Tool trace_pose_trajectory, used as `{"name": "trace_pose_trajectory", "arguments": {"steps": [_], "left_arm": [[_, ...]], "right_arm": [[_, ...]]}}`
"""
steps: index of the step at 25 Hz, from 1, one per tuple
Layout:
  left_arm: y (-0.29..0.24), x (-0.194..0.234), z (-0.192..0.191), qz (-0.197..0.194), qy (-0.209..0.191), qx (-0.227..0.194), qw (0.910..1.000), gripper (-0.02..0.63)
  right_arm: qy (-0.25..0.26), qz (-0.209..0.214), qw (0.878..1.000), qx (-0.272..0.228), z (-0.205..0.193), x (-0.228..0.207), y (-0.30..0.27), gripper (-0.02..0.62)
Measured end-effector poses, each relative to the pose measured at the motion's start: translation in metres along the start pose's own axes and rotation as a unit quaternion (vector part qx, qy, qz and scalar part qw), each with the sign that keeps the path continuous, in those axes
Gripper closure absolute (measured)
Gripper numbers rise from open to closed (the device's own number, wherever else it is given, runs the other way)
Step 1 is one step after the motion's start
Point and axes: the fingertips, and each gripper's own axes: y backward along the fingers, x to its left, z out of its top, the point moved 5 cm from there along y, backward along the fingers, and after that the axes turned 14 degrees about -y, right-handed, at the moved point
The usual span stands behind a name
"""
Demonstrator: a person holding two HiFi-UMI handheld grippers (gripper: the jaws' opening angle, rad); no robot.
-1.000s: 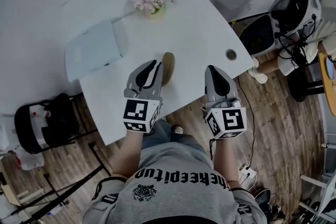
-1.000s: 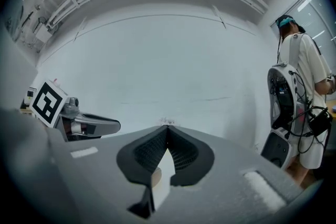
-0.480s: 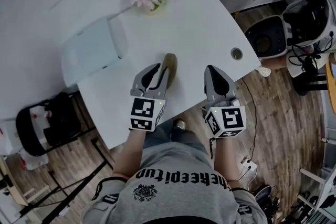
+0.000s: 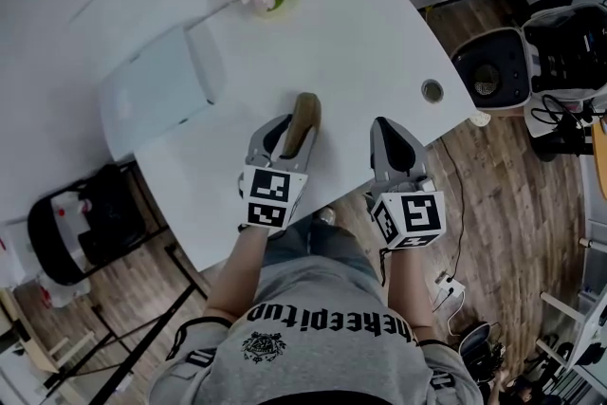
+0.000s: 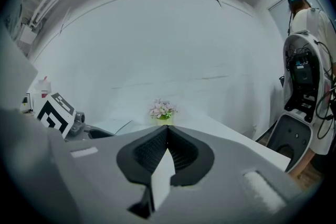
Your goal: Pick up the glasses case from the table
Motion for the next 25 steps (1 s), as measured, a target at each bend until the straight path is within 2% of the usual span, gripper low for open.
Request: {"name": "trace_pose_trajectory", "arguments": {"steps": [13,25], "left_arm": [[-0.037,-0.016,-0.031,-0.025,-0.025,0.068,0.9971,0.281],[-0.056,-0.025,-0.055,-0.03,-0.046,0.133,0.9896,0.247]], "right_arm": [[-0.005,-0.036,0.999,0.017,-0.009,-0.016,0.005,0.592],[-0.012,-0.062,0.998,0.018,-0.01,-0.027,0.014,0.592]]}}
